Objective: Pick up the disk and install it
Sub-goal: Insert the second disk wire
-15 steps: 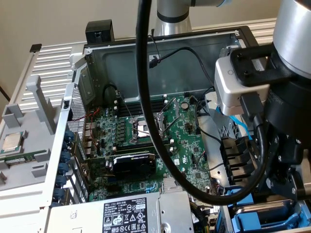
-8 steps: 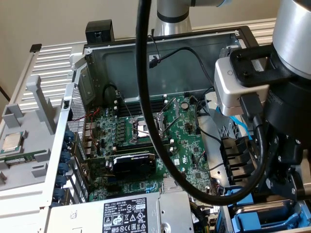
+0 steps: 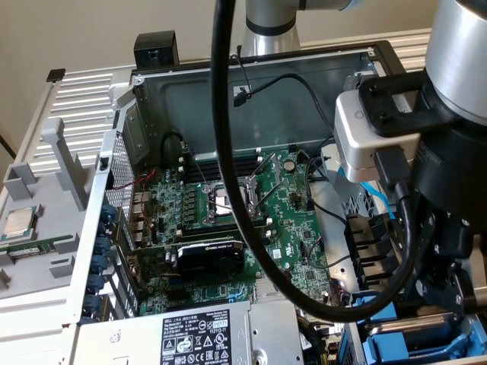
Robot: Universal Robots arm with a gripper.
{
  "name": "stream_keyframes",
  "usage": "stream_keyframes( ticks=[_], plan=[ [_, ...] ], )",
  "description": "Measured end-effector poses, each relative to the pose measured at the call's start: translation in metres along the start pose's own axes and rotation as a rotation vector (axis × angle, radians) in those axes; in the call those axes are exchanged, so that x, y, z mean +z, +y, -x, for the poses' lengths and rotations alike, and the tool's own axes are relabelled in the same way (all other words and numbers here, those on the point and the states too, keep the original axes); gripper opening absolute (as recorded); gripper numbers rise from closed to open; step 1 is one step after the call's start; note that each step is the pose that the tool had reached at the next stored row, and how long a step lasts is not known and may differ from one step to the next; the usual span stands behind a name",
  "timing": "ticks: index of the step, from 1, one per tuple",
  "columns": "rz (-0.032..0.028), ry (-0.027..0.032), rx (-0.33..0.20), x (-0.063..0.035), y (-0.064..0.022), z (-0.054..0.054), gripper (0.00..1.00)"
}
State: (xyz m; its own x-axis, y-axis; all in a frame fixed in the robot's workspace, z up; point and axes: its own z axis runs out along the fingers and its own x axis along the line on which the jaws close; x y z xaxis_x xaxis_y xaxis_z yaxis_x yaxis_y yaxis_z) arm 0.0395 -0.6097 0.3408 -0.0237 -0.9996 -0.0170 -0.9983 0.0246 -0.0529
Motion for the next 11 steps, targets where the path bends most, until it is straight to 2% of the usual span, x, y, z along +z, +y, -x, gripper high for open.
stream_keyframes(
  ticks=[11],
  plan=[
    [-0.0045, -0.0003, 0.0, 0.0021, 0.0009, -0.0001, 0.16]
  ],
)
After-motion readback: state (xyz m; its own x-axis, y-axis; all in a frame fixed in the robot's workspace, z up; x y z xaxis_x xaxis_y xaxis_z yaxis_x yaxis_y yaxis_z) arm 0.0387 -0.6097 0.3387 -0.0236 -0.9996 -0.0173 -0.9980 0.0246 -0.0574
